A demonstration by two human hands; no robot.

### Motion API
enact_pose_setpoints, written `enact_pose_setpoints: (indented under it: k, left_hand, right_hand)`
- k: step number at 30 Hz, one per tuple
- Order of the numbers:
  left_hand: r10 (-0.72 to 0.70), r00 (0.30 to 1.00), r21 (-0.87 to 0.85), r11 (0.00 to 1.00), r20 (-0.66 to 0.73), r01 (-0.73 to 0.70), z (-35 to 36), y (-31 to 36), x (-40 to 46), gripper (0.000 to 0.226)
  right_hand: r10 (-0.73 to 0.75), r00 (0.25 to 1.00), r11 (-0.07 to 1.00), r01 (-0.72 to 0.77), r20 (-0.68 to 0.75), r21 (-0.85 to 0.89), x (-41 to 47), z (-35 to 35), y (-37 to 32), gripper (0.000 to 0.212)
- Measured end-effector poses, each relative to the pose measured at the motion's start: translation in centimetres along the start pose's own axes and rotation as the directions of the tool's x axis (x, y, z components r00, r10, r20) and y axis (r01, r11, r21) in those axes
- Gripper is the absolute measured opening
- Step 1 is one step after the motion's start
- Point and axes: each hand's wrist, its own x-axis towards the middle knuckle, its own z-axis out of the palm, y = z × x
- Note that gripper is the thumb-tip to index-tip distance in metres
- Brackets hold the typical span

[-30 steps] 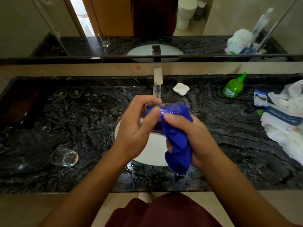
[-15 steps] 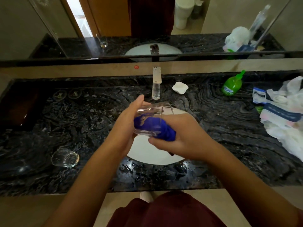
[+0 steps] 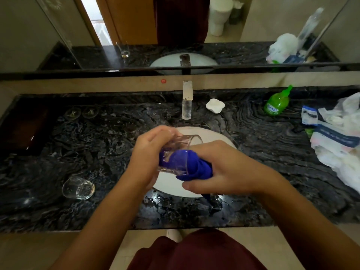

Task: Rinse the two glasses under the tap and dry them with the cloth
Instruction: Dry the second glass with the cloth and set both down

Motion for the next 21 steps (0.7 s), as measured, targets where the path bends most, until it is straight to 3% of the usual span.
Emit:
enact_pose_setpoints:
  k: [2, 4, 6, 8, 10, 13, 15, 21]
  left_hand:
    - [-0.214, 0.977, -0.158, 0.965, 0.0, 0.211, 0.2, -0.1, 0.0, 0.015]
    - [-0.354, 0.935, -0.284, 0.894, 0.029, 0.347, 0.2, -0.2, 0.0, 0.027]
    - [-0.397, 0.914, -0.332, 0.854, 0.084, 0.401, 0.2, -0.2, 0.0, 0.032]
    - [-0.406, 0.908, -0.349, 0.841, 0.099, 0.414, 0.4, -0.2, 0.1, 0.035]
    - [-0.414, 0.907, -0.349, 0.841, 0.074, 0.413, 0.4, -0.3, 0.2, 0.034]
    - [-0.439, 0.894, -0.361, 0.822, 0.093, 0.441, 0.2, -0.3, 0.5, 0.033]
    - [-0.444, 0.885, -0.372, 0.805, 0.138, 0.462, -0.1, -0.3, 0.6, 0.036]
    - [-0.412, 0.859, -0.308, 0.811, 0.305, 0.498, -0.6, -0.5, 0.6, 0.046]
  right_hand:
    - [-0.048, 0.997, 0.997, 0.045, -0.052, -0.063, -0.1, -0.6, -0.2, 0.021]
    - [0.01, 0.978, 0.988, 0.023, -0.208, 0.152, -0.2, -1.3, 0.0, 0.021]
    - [0.139, 0.915, 0.952, -0.018, -0.379, 0.307, 0.1, -1.4, 0.2, 0.02]
    - [0.271, 0.88, 0.928, -0.133, -0.389, 0.347, 0.6, -0.9, 0.5, 0.016]
    - [0.29, 0.895, 0.941, -0.202, -0.339, 0.272, 0.8, -0.4, 0.5, 0.02]
    - [0.078, 0.93, 0.992, -0.036, -0.359, 0.123, 0.5, -0.3, 0.3, 0.019]
    - [0.001, 0.916, 0.998, 0.023, -0.402, 0.056, 0.3, -0.1, 0.3, 0.023]
    - [-0.027, 0.886, 0.97, -0.088, -0.463, -0.226, 0.8, 0.3, 0.0, 0.028]
